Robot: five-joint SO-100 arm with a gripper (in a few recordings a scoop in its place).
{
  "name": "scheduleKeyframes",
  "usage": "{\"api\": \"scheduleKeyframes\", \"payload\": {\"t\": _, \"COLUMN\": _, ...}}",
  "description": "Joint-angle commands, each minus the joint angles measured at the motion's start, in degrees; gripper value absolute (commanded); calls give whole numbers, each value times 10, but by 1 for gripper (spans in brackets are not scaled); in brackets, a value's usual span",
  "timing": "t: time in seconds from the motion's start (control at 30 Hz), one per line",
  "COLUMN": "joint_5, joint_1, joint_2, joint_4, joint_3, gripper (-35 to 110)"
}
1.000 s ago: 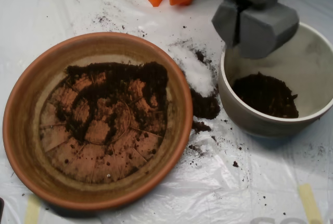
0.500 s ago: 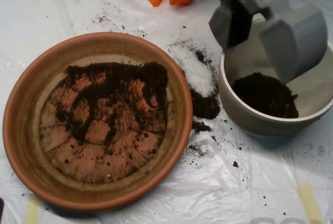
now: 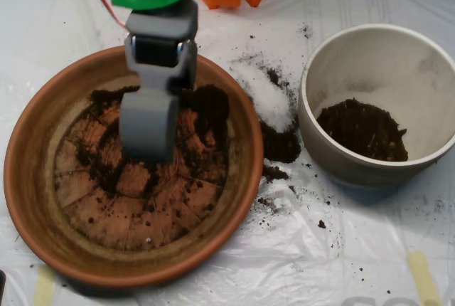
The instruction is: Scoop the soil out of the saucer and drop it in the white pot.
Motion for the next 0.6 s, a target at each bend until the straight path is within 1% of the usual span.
{"api": "scheduleKeyframes", "payload": {"t": 0.0, "joint_5": -25, "joint_1": 55, "joint_2": -3, "joint_4": -47, "joint_3": 45, "gripper": 47}}
{"api": "scheduleKeyframes", "payload": {"t": 0.23, "joint_5": -48, "joint_1": 105, "joint_2": -48, "joint_4": -128, "joint_3": 119, "gripper": 54}}
{"api": "scheduleKeyframes", "payload": {"t": 0.4, "joint_5": -61, "joint_1": 118, "joint_2": -87, "joint_4": -116, "joint_3": 104, "gripper": 60}}
{"api": "scheduleKeyframes", "payload": {"t": 0.57, "joint_5": -76, "joint_1": 128, "joint_2": -127, "joint_4": -106, "joint_3": 97, "gripper": 63}}
